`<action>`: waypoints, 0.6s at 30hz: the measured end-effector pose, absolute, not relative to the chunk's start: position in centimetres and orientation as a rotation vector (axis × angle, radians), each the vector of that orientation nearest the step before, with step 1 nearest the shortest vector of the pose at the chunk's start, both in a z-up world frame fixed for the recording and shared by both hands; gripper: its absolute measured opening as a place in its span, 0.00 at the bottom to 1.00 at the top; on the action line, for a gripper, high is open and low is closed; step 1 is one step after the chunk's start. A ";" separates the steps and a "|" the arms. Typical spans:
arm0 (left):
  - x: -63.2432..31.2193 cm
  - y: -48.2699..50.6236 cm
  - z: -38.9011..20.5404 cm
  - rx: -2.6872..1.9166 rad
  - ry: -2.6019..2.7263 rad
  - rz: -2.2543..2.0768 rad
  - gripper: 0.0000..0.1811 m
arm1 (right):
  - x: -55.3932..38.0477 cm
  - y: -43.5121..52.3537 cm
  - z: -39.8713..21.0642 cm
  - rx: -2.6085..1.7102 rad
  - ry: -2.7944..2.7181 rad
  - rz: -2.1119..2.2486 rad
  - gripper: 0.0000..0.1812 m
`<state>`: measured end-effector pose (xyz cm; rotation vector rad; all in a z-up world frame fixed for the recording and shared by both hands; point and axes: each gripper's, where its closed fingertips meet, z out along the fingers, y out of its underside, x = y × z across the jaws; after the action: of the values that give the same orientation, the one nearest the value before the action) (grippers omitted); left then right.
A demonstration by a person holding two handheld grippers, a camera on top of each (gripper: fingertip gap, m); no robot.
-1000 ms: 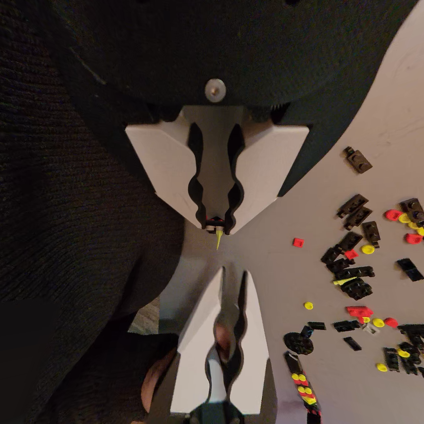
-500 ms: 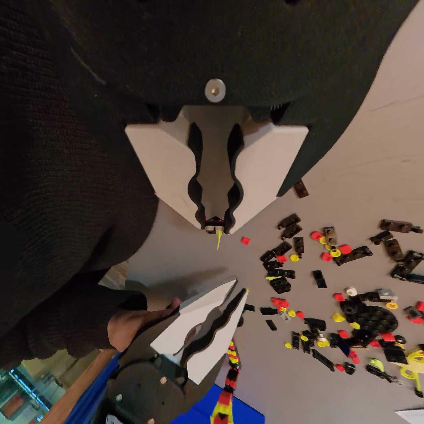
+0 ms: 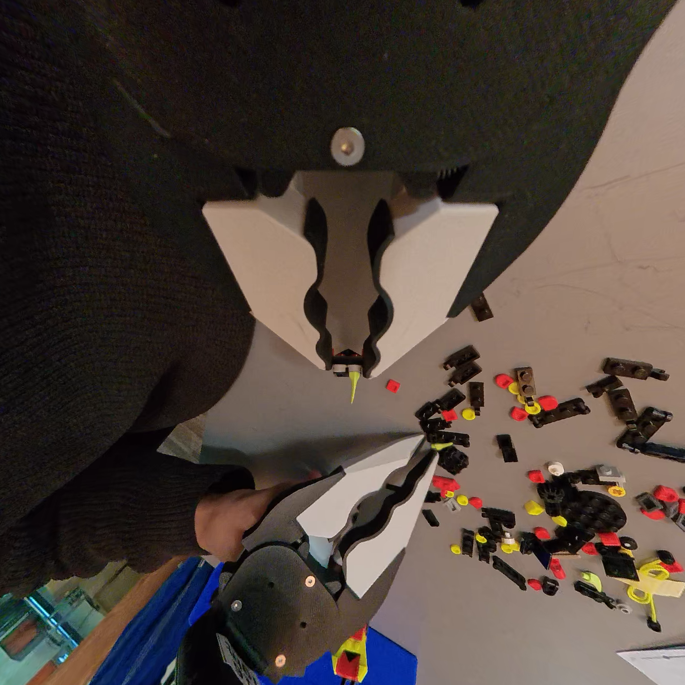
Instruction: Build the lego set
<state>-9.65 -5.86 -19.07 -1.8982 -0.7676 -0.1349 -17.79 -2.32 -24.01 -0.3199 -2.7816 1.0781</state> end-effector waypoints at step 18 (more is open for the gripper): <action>-9.5 -5.8 -19.4 -1.921 -0.761 -0.139 0.08 | -15.6 -1.8 -24.0 -0.466 -2.918 1.141 0.02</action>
<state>-9.45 -5.76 -19.44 -1.9210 -0.7614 -0.1393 -15.61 -1.82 -24.03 -0.4665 -2.9177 1.1405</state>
